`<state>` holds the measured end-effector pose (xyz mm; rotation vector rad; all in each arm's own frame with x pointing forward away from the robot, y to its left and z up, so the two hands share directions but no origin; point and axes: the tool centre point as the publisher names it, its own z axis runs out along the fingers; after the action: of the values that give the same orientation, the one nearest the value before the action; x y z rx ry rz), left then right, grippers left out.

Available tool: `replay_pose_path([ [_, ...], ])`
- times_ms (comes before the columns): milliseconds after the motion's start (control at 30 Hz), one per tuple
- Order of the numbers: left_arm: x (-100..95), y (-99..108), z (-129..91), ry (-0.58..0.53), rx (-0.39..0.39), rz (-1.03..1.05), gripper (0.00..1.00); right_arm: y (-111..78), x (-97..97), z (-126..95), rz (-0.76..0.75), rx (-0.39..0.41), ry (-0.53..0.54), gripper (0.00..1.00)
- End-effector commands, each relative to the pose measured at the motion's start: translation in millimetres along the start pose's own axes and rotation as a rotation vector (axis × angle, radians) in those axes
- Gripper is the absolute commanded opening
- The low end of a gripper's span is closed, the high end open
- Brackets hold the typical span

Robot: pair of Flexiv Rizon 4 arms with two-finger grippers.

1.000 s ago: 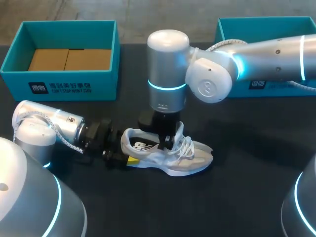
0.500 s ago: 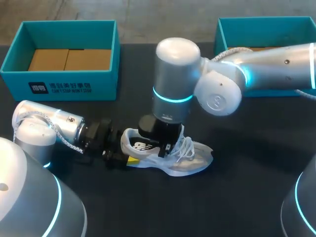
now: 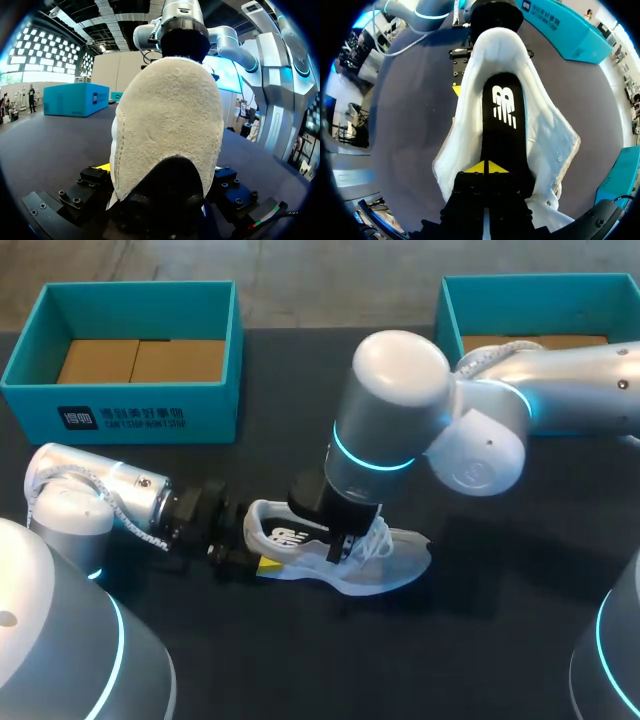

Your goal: Take the shoe out of the shoebox, open the shoe tongue, remove and reinsert the insole, then place the shoe into the shoebox

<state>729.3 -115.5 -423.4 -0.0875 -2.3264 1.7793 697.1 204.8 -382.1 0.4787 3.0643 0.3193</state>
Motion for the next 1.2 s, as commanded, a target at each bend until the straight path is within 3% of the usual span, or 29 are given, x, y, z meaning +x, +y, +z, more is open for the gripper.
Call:
replay_pose_path([
  [33,-0.8,4.2,-2.3,-0.002,0.0,-0.001,0.0,-8.3,1.4,-10.2,-0.001,-0.054,-0.022,0.0],
  [400,-0.8,4.2,-2.3,-0.002,0.0,-0.001,0.0,-11.0,-3.4,-15.4,-0.007,-0.223,-0.059,0.0],
  [567,-0.8,4.2,-2.3,-0.002,0.0,-0.001,0.0,-6.4,-7.1,-21.2,-0.003,-0.236,-0.074,0.0],
  [900,-0.8,4.2,-2.3,-0.002,0.0,-0.001,0.0,20.5,-19.3,-26.8,0.022,-0.055,-0.137,0.0],
  [1200,-0.8,4.2,-2.3,-0.002,0.0,-0.001,0.0,33.7,-21.8,-15.1,0.013,0.04,-0.178,0.0],
])
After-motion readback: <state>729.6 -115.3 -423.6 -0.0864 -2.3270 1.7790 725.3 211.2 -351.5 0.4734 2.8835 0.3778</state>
